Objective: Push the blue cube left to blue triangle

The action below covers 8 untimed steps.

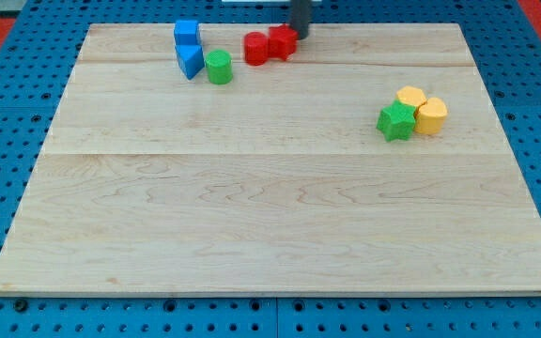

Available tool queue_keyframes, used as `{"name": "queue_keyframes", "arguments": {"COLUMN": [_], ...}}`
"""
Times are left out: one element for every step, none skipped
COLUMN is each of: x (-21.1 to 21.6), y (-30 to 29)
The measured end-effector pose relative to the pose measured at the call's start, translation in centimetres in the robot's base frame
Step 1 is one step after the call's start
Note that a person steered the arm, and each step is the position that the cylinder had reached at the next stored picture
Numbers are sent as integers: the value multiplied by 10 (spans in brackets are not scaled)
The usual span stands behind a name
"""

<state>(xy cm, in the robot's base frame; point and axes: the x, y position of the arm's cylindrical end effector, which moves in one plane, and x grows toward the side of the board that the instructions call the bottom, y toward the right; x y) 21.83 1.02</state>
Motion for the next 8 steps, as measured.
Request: {"name": "queue_keyframes", "arguments": {"x": [-19,-23,-26,-26,-27,-24,-18,7], "y": [-3,-26,-87,-132,-183,-223,-193,-166]}}
